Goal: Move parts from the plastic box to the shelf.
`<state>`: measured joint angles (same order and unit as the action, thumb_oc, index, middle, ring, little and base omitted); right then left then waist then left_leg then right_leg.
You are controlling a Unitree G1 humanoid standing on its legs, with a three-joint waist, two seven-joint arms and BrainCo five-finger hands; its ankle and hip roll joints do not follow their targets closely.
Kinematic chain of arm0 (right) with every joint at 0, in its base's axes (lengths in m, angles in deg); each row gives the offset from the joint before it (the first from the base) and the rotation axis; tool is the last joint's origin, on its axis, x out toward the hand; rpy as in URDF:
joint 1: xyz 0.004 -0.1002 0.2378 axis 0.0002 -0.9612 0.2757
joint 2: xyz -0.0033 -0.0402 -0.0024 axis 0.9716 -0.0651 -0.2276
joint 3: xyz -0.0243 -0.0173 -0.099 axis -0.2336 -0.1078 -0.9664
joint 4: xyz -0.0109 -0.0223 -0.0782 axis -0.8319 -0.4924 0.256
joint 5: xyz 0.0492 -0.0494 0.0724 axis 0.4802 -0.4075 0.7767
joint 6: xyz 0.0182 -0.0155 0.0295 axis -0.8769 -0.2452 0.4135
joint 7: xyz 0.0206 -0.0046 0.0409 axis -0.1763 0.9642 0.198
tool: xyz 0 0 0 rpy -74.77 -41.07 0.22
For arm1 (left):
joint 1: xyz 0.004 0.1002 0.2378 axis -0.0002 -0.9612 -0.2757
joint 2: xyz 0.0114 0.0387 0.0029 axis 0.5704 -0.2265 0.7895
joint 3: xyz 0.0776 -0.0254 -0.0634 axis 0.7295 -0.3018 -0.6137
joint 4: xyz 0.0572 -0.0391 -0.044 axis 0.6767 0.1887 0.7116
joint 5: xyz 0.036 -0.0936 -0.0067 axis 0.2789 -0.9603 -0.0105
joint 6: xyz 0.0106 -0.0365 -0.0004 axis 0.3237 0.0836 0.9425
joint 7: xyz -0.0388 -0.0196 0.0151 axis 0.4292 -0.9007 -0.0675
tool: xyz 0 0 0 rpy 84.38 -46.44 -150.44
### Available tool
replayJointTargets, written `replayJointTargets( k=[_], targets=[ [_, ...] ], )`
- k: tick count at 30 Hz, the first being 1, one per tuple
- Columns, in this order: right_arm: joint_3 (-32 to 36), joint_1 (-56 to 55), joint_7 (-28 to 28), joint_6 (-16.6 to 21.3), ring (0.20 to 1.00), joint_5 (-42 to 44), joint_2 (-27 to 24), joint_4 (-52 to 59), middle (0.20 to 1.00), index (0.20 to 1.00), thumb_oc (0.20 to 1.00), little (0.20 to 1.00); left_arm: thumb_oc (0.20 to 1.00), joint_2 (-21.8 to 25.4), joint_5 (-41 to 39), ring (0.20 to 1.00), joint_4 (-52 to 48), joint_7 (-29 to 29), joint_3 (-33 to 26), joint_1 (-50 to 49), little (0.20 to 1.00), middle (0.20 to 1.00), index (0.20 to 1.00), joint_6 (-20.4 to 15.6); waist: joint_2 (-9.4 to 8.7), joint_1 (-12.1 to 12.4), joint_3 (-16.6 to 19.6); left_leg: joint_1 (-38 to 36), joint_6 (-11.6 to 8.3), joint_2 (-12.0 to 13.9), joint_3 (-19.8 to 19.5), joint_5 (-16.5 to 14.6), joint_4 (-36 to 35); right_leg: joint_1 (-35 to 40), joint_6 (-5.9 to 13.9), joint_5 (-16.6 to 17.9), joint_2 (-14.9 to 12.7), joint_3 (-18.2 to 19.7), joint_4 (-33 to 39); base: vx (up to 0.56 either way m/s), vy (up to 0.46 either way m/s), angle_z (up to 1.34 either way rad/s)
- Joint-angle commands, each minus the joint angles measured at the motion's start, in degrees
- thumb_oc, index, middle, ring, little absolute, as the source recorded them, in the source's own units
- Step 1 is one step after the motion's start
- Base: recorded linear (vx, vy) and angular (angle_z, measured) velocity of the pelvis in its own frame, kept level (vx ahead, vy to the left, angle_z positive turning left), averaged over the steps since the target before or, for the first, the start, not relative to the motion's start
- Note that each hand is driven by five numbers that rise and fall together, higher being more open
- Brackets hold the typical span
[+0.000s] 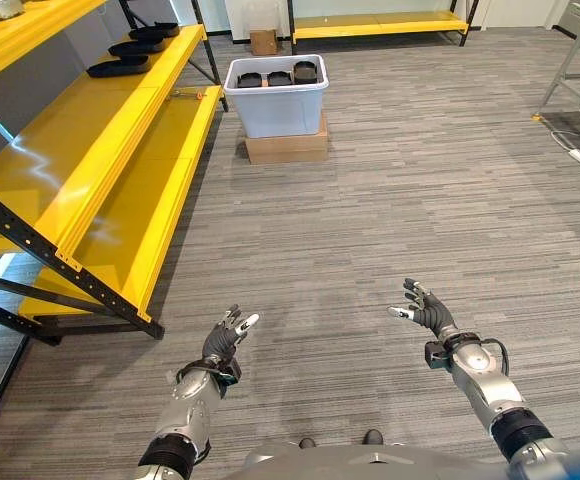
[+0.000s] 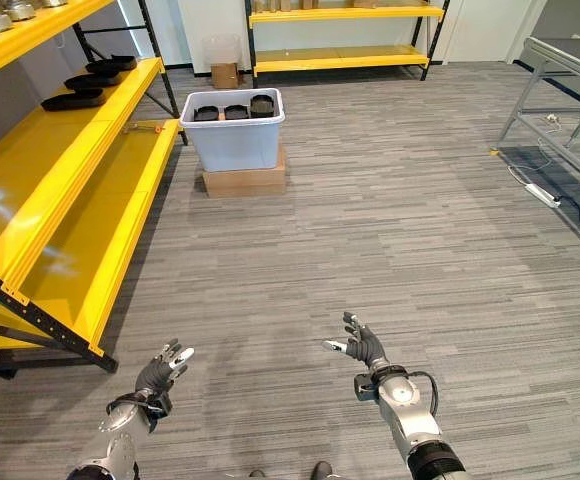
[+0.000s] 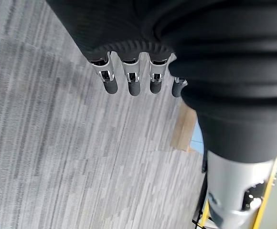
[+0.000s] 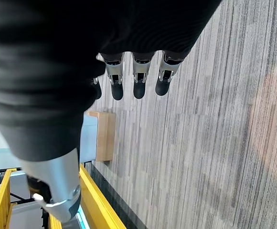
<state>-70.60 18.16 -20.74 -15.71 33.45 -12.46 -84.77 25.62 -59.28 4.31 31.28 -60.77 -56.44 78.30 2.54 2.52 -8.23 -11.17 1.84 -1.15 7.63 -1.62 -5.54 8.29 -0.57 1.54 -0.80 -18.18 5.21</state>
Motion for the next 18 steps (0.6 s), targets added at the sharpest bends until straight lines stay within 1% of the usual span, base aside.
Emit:
replayJointTargets(
  k=[1, 2, 3, 5, 8, 10, 11, 12, 13, 14, 15, 16, 17, 18],
  targets=[
    [0.54, 1.32, 0.85, 2.69, 1.000, 0.37, 0.32, 3.19, 1.000, 1.000, 1.000, 1.000, 1.000, 2.46, 1.88, 1.000, -0.96, 1.16, -0.71, 2.33, 1.000, 1.000, 1.000, -2.07, -3.14, 0.22, 1.73, 0.40, -1.96, 0.84, 3.53, -0.87, 0.85, 2.42, 7.34, -1.70, -5.74, 1.29, -3.50, 0.03, 0.076, 0.01],
    [0.64, 1.22, 0.63, 3.15, 1.000, 0.47, 0.27, 3.07, 1.000, 1.000, 1.000, 1.000, 1.000, 2.51, 1.60, 1.000, -1.02, 1.61, -0.73, 2.25, 1.000, 1.000, 1.000, -2.09, -3.13, 0.24, 1.70, 0.42, -1.86, 0.73, 3.46, -0.91, 0.87, 2.32, 7.40, -1.72, -5.81, 1.38, -3.69, 0.03, 0.105, 0.01],
    [0.98, 1.12, 0.56, 3.05, 1.000, 0.82, 0.18, 3.23, 1.000, 1.000, 1.000, 1.000, 1.000, 2.39, -1.47, 1.000, -0.93, 3.10, -0.96, 2.24, 1.000, 1.000, 1.000, -1.78, -3.10, 0.17, 1.59, 0.47, -1.64, 0.56, 3.32, -1.00, 0.96, 2.09, 7.45, -1.79, -5.95, 1.53, -4.15, 0.04, 0.129, 0.02],
    [1.51, 0.75, 1.17, 3.56, 1.000, 1.11, 0.39, 4.04, 1.000, 1.000, 1.000, 1.000, 1.000, 2.10, -4.87, 1.000, -1.87, 4.40, -1.64, 1.84, 1.000, 1.000, 1.000, -1.77, -3.01, 0.08, 1.37, 0.53, -1.15, 0.13, 3.09, -1.21, 1.22, 1.69, 7.60, -1.91, -6.22, 1.99, -4.95, 0.04, 0.136, 0.03],
    [1.81, 0.45, 1.37, 3.71, 1.000, 1.00, 0.61, 4.89, 1.000, 1.000, 1.000, 1.000, 1.000, 2.13, -4.64, 1.000, -2.82, 4.69, -1.86, 1.52, 1.000, 1.000, 1.000, -1.69, -2.98, 0.07, 1.08, 0.64, -0.62, -0.22, 2.81, -1.44, 1.57, 1.28, 7.70, -2.26, -6.49, 2.47, -6.23, 0.04, 0.111, 0.02],
    [2.09, 0.39, 1.23, 3.98, 1.000, 0.94, 0.83, 5.24, 1.000, 1.000, 1.000, 1.000, 1.000, 2.37, -3.79, 1.000, -3.30, 4.84, -1.86, 1.48, 1.000, 1.000, 1.000, -1.35, -2.99, 0.09, 0.82, 0.95, 0.15, -0.73, 2.65, -1.79, 2.07, 0.44, 7.94, -2.36, -6.84, 2.83, -8.87, 0.03, 0.151, 0.01],
    [2.17, 0.61, 0.97, 3.78, 1.000, 0.99, 0.98, 5.83, 1.000, 1.000, 1.000, 1.000, 1.000, 2.70, -3.80, 1.000, -3.58, 5.56, -1.78, 1.49, 1.000, 1.000, 1.000, -1.26, -2.93, 0.04, 0.47, 1.35, 1.08, -1.28, 2.88, -2.02, 2.63, -1.00, 8.34, -1.90, -7.08, 2.97, -13.19, 0.02, 0.159, -0.01],
    [2.16, 0.65, 0.93, 3.78, 1.000, 0.99, 1.00, 5.86, 1.000, 1.000, 1.000, 1.000, 1.000, 2.72, -3.80, 1.000, -3.57, 5.64, -1.79, 1.52, 1.000, 1.000, 1.000, -1.30, -2.92, 0.06, 0.45, 1.45, 1.21, -1.35, 2.90, -2.04, 2.70, -1.35, 8.43, -1.85, -7.18, 2.97, -14.04, 0.01, 0.179, -0.03],
    [2.05, 0.94, 0.71, 3.91, 1.000, 1.02, 1.11, 6.05, 1.000, 1.000, 1.000, 1.000, 1.000, 2.89, -3.56, 1.000, -3.68, 6.33, -1.73, 1.76, 1.000, 1.000, 1.000, -1.47, -2.79, 0.10, 0.12, 1.82, 1.89, -1.68, 2.98, -2.08, 3.00, -2.95, 8.86, -1.19, -7.59, 2.69, -18.13, 0.00, 0.231, 0.02],
    [1.59, 1.70, 0.12, 4.20, 1.000, 0.97, 1.25, 6.13, 1.000, 1.000, 1.000, 1.000, 1.000, 3.44, -3.42, 1.000, -4.04, 6.64, -1.33, 2.56, 1.000, 1.000, 1.000, -0.86, -2.20, 0.74, -0.79, 2.47, 2.82, -2.34, 3.43, -2.34, 3.81, -6.16, 9.06, 0.15, -9.45, 1.18, -28.18, 0.01, 0.278, -0.04],
    [1.27, 2.02, -0.19, 4.23, 1.000, 1.06, 1.23, 6.20, 1.000, 1.000, 1.000, 1.000, 1.000, 3.55, -3.51, 1.000, -3.92, 6.77, -1.21, 2.75, 1.000, 1.000, 1.000, -0.62, -1.89, 0.93, -1.18, 2.46, 3.07, -2.41, 3.55, -2.51, 4.00, -7.51, 9.02, 1.09, -10.17, 0.65, -31.77, 0.03, 0.256, -0.04],
    [1.05, 2.25, -0.38, 4.33, 1.000, 0.89, 1.25, 6.17, 1.000, 1.000, 1.000, 1.000, 1.000, 3.58, -3.60, 1.000, -3.75, 6.92, -1.10, 2.81, 1.000, 1.000, 1.000, -0.66, -1.67, 0.98, -1.53, 2.36, 3.33, -2.55, 3.60, -2.82, 4.12, -9.28, 9.08, 2.09, -10.82, 0.42, -35.00, 0.04, 0.143, -0.08],
    [0.86, 2.48, -0.60, 4.50, 1.000, 0.40, 1.23, 6.07, 1.000, 1.000, 1.000, 1.000, 1.000, 3.51, -3.64, 1.000, -3.60, 6.89, -1.04, 2.87, 1.000, 1.000, 1.000, -0.69, -1.59, 0.86, -1.94, 2.04, 3.47, -2.83, 3.44, -3.24, 4.15, -11.06, 9.21, 2.78, -10.89, 0.36, -36.34, 0.06, 0.107, -0.04],
    [0.79, 2.58, -0.97, 4.64, 1.000, -0.21, 1.17, 6.03, 1.000, 1.000, 1.000, 1.000, 1.000, 3.46, -3.58, 1.000, -3.54, 6.97, -1.04, 2.86, 1.000, 1.000, 1.000, -0.61, -1.59, 0.70, -2.18, 1.74, 3.48, -2.99, 3.28, -3.49, 4.10, -11.86, 9.28, 2.98, -10.66, 0.28, -36.20, 0.06, 0.061, -0.05]
  ],
)
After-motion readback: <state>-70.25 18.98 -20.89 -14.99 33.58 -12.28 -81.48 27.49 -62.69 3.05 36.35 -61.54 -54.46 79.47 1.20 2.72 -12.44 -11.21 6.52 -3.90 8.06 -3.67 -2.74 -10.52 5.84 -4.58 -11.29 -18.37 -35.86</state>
